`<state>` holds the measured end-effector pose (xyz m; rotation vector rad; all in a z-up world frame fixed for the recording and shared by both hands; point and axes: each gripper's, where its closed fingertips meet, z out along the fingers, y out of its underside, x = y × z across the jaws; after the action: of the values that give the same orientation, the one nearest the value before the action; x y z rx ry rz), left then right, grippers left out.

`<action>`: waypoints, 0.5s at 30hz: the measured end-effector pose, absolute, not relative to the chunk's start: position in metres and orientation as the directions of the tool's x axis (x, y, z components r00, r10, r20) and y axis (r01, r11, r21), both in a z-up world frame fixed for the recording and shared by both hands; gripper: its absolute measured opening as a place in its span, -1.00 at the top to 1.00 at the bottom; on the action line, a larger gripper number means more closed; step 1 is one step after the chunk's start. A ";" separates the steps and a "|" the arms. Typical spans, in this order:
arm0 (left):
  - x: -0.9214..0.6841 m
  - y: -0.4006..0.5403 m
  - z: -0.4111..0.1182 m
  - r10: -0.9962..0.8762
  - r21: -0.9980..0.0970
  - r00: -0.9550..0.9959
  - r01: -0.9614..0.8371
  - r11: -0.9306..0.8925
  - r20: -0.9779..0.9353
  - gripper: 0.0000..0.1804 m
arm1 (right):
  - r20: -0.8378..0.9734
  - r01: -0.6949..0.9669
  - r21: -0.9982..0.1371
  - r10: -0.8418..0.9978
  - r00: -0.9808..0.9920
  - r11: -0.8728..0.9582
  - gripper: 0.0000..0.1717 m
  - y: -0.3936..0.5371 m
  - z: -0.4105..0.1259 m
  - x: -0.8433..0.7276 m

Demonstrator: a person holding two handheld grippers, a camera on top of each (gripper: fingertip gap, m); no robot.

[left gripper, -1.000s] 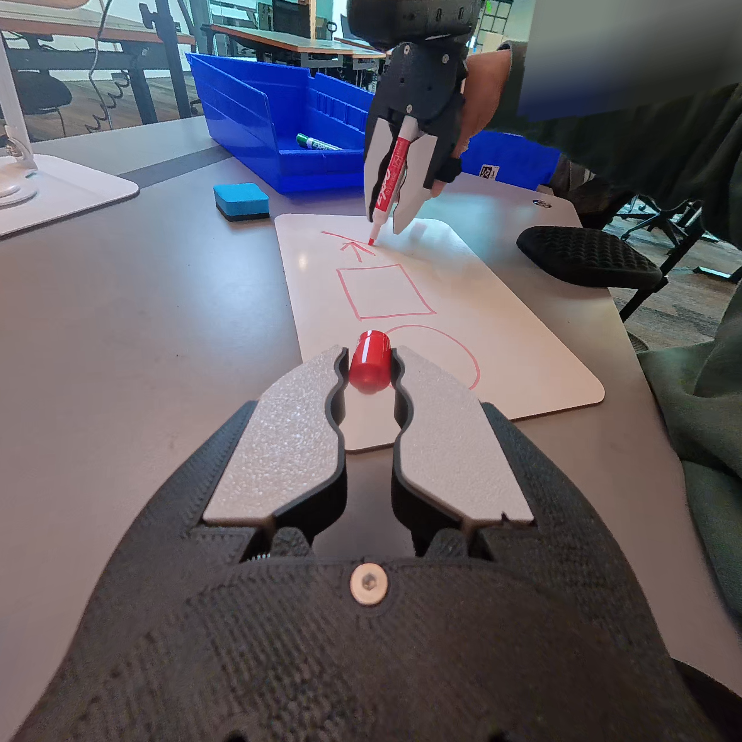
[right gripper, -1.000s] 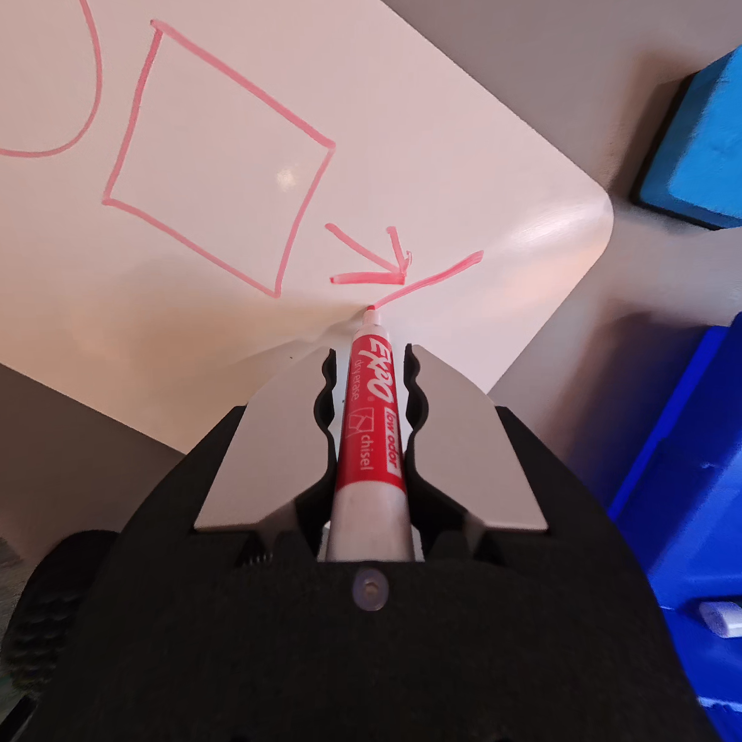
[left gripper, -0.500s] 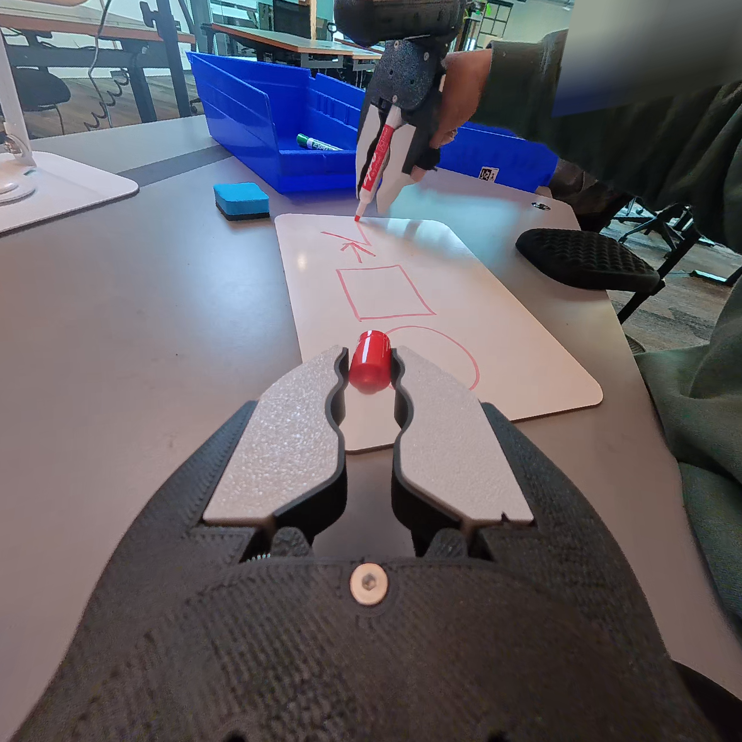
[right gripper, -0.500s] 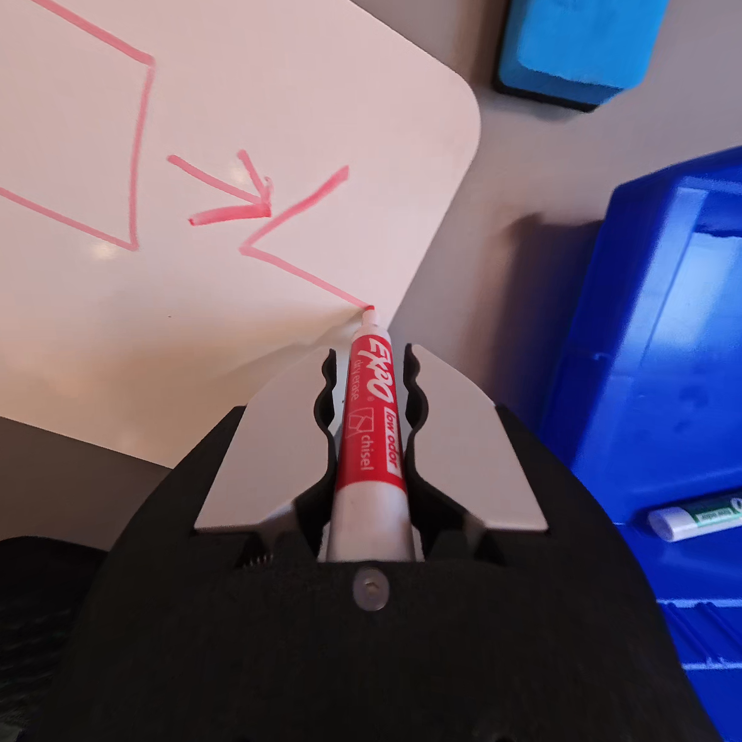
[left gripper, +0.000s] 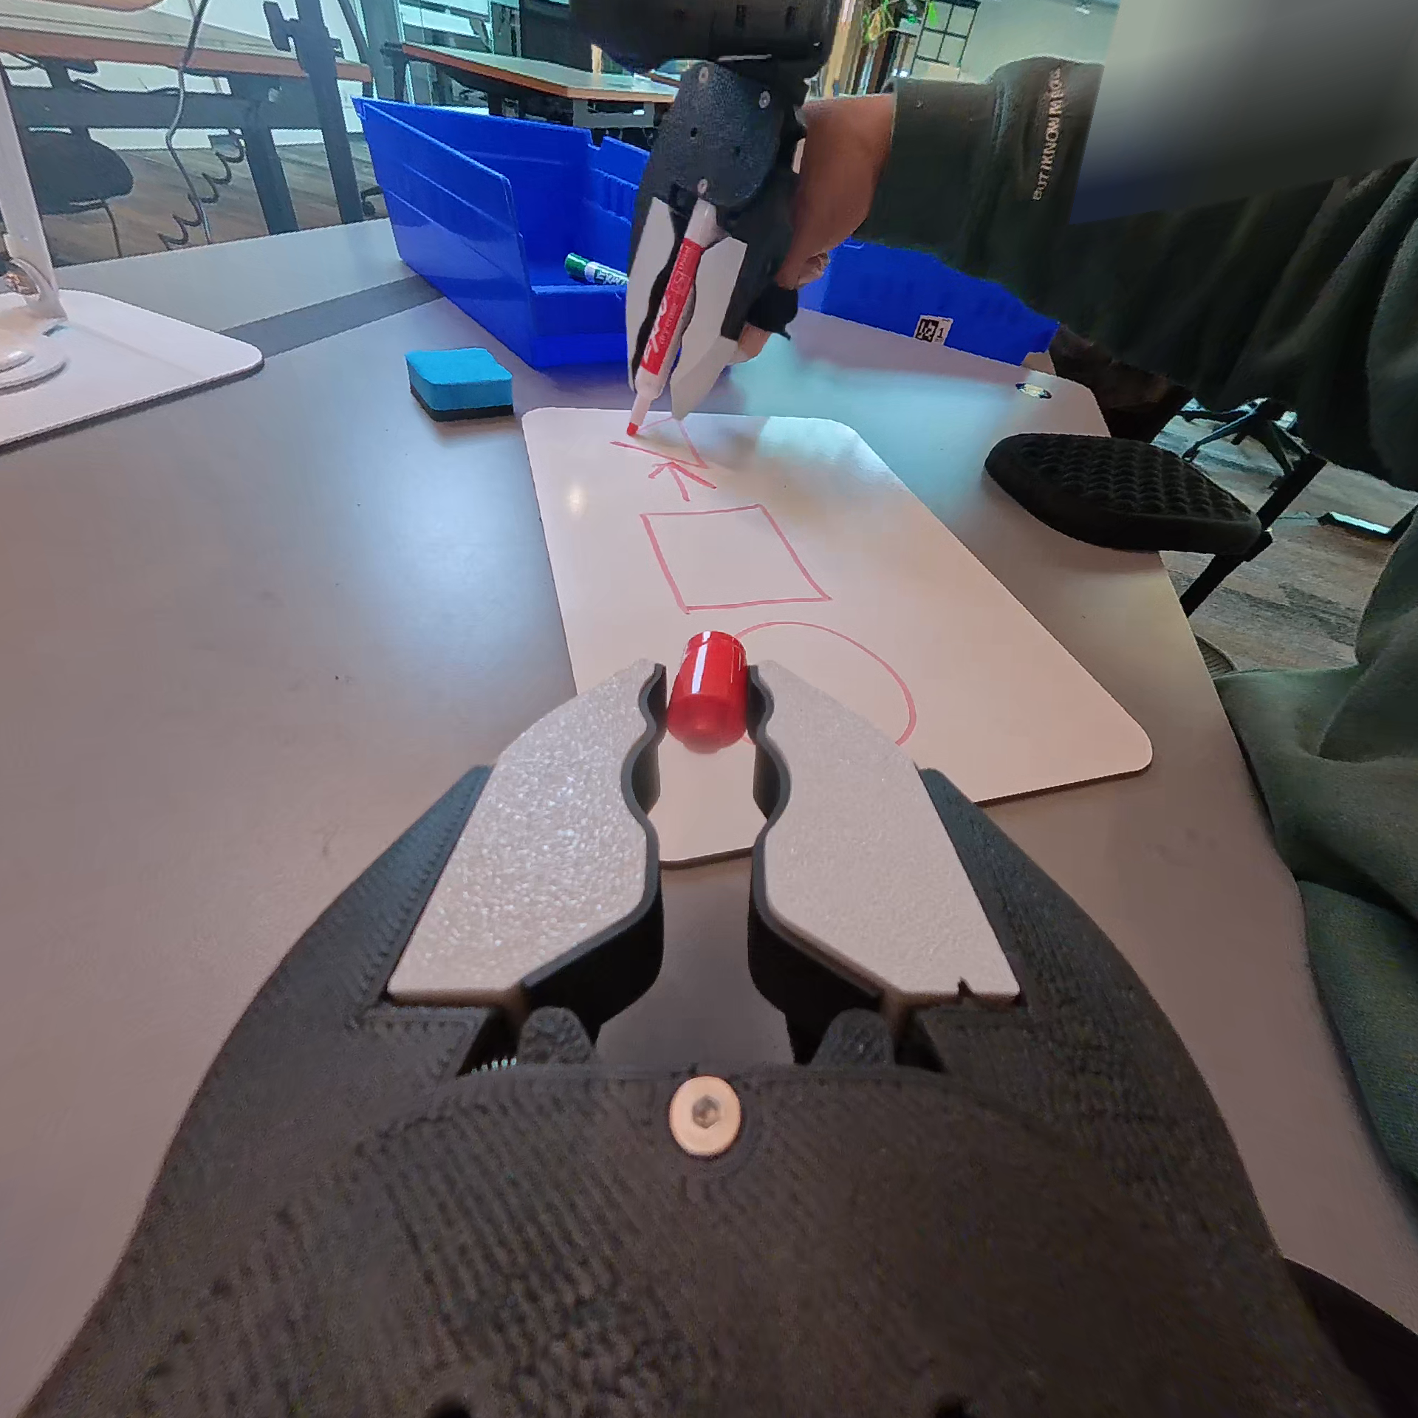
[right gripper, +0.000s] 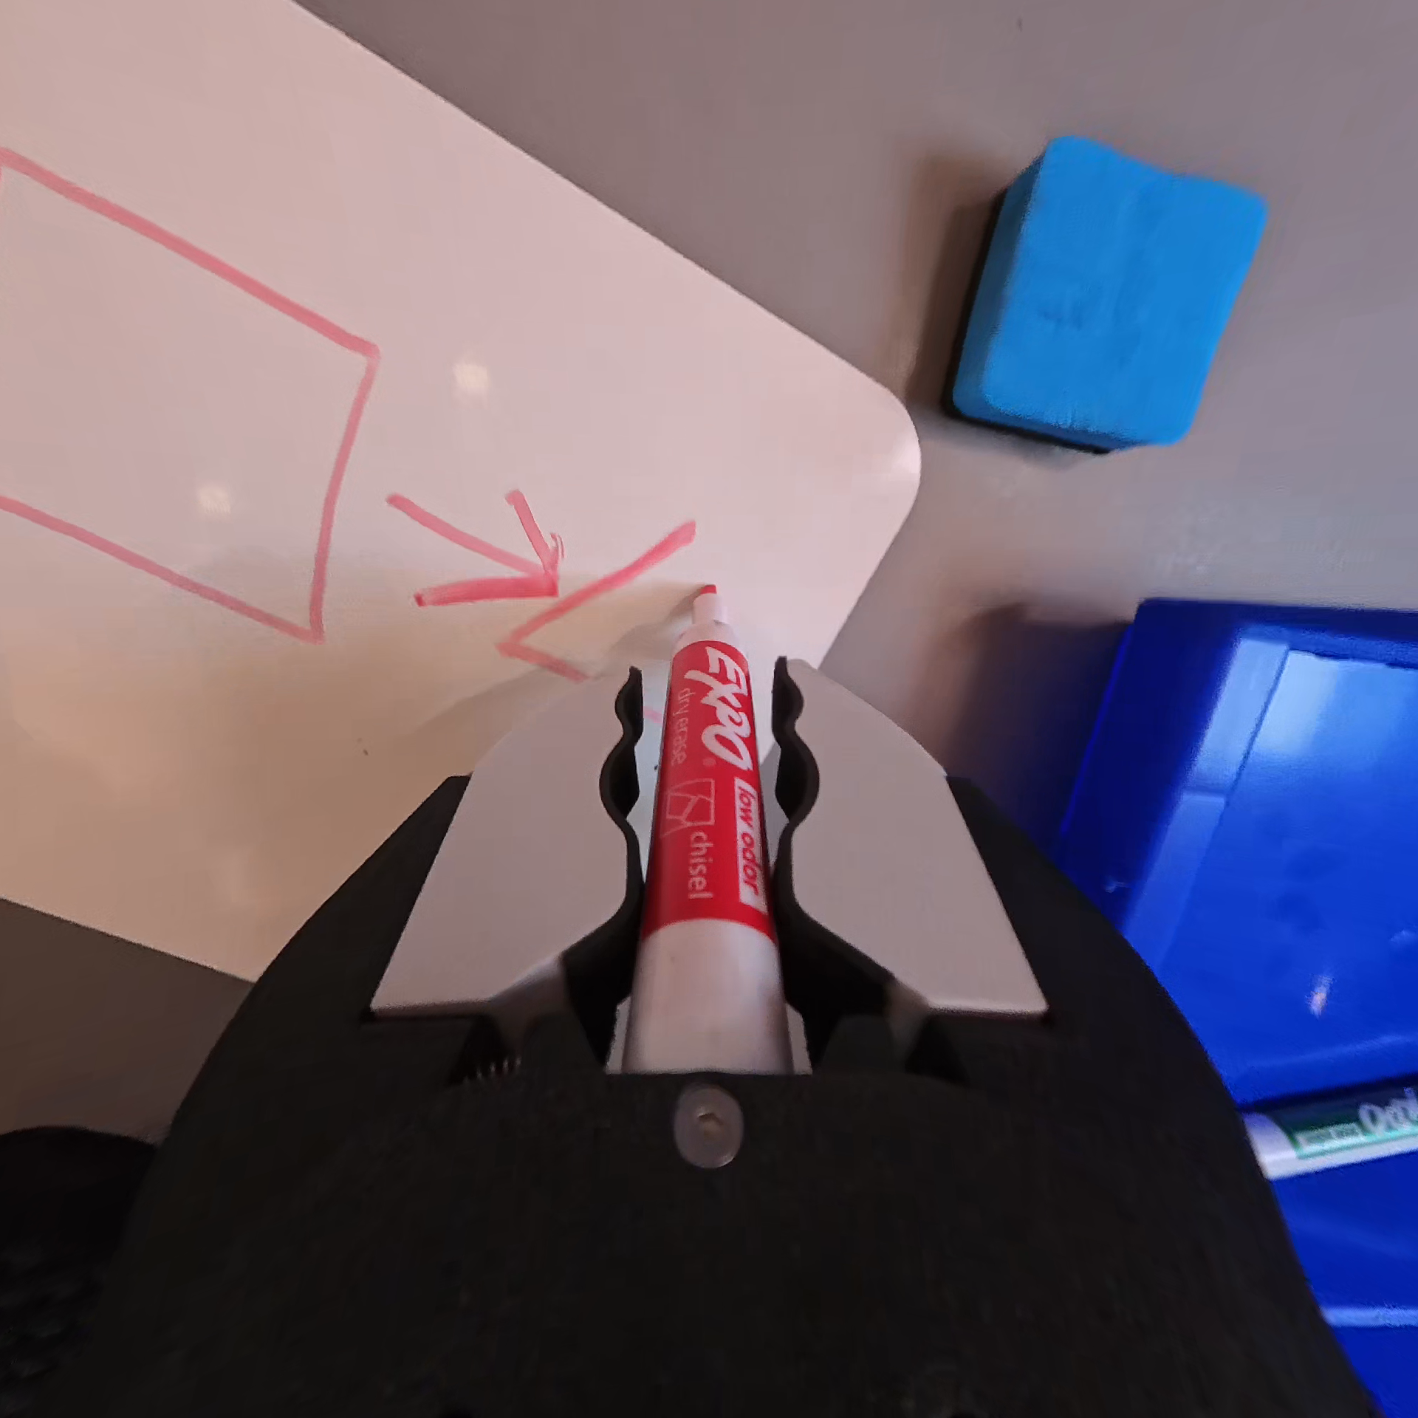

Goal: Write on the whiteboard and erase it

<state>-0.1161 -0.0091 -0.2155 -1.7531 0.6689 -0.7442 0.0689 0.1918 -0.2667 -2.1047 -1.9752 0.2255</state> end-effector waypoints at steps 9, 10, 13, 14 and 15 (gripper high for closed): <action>-0.115 -0.010 -0.214 -0.752 -0.961 0.643 -0.085 -0.261 0.147 0.78 | 0.032 0.856 -0.515 0.998 0.059 -0.034 0.60 0.170 -0.230 0.036; -0.114 -0.011 -0.213 -0.760 -0.964 0.634 -0.086 -0.251 0.142 0.78 | 0.009 0.802 -0.596 0.999 0.045 -0.031 0.60 0.158 -0.217 0.030; -0.104 -0.022 -0.198 -0.812 -0.985 0.577 -0.072 -0.156 0.087 0.78 | -0.090 0.563 -0.824 0.995 -0.034 -0.055 0.61 0.108 -0.178 0.008; -0.100 -0.027 -0.191 -0.830 -0.992 0.556 -0.068 -0.104 0.049 0.78 | -0.138 0.471 -0.878 0.987 -0.076 -0.086 0.61 0.087 -0.166 0.001; -0.097 -0.031 -0.183 -0.839 -0.996 0.544 -0.072 -0.045 -0.001 0.78 | -0.188 0.385 -0.914 0.974 -0.124 -0.128 0.58 0.066 -0.157 -0.006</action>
<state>-0.0969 -0.0314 -0.1828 -1.5029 0.8176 -0.7494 -0.0064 0.0661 -0.1572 -1.5405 -1.5364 1.2462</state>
